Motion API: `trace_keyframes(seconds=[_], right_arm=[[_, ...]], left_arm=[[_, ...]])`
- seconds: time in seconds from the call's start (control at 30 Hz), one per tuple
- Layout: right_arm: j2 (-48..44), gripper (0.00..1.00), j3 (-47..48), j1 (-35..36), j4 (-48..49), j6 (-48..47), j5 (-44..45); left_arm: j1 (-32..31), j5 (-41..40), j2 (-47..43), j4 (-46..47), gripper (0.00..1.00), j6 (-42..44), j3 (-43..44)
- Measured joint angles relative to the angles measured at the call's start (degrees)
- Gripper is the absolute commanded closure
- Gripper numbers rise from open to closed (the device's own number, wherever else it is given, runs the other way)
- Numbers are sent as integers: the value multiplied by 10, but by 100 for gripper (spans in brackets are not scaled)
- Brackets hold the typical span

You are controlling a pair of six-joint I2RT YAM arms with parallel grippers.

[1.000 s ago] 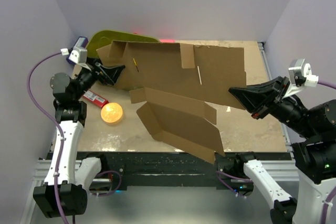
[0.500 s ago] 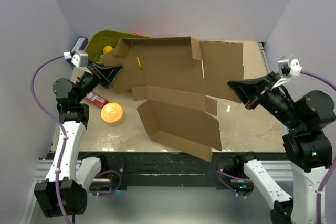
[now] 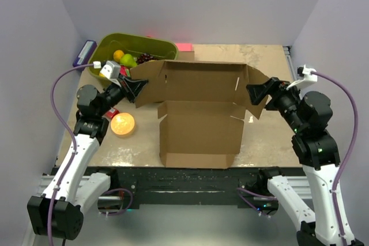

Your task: Fold the paper box

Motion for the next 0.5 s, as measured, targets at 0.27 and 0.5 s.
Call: trace_keyframes(seconds=[0.27,0.5], right_arm=[[-57,9,-37,0,31,74,14],[-77,16,-132,0,168,231,-94]], left_arm=[[-7,-40,0,-25,100,12,-2],[-26,-53,0,-31,100,26,-2]])
